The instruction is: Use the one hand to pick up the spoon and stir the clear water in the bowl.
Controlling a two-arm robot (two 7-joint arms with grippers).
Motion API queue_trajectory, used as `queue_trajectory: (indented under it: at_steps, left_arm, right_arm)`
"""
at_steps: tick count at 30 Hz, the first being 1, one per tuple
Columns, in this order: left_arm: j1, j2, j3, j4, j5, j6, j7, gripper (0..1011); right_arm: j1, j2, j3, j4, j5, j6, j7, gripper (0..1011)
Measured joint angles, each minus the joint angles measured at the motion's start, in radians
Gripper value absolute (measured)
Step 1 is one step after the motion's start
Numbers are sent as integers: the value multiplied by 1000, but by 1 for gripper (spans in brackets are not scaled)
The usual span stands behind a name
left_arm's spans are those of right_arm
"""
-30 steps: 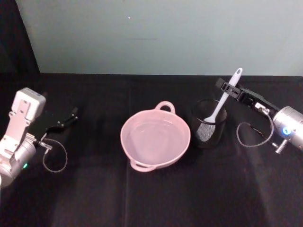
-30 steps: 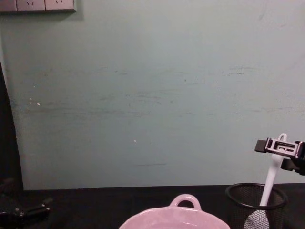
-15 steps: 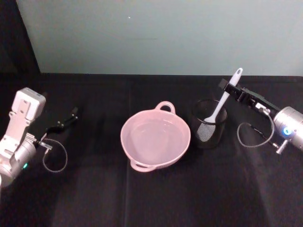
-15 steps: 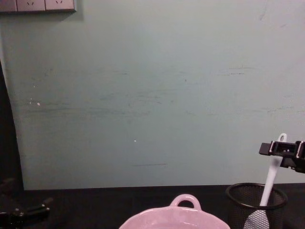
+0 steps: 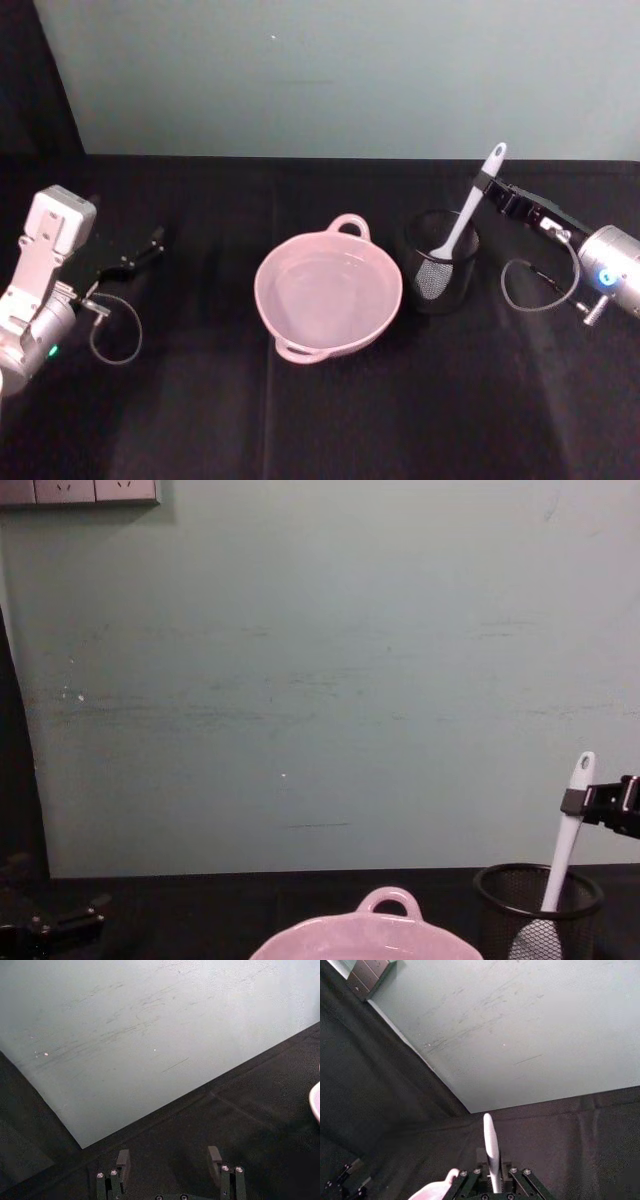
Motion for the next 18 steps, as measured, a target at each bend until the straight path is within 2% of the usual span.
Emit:
queue_trajectory:
  at_steps: [3,8,10,13,16,18]
  left_arm:
    - [0,0,0,0,0,0,0,1011]
    - [0,0,0,0,0,0,0,1011]
    - [0,0,0,0,0,0,0,1011]
    - [0,0,0,0,0,0,0,1011]
    - [0,0,0,0,0,0,0,1011]
    - [0,0,0,0,0,0,0,1011]
  right_arm:
    - [0,0,0,0,0,0,-1,116]
    - [-2,3,-1,-5,-4,-4,-5,113]
    - [-14,25,-12,-49,-33,-29,-6,114]
    - [-39,82,-25,-159,-99,-65,-12,113]
    - [-49,118,-25,-224,-125,-66,-13,113]
    - [-54,162,-20,-300,-151,-52,-13,113]
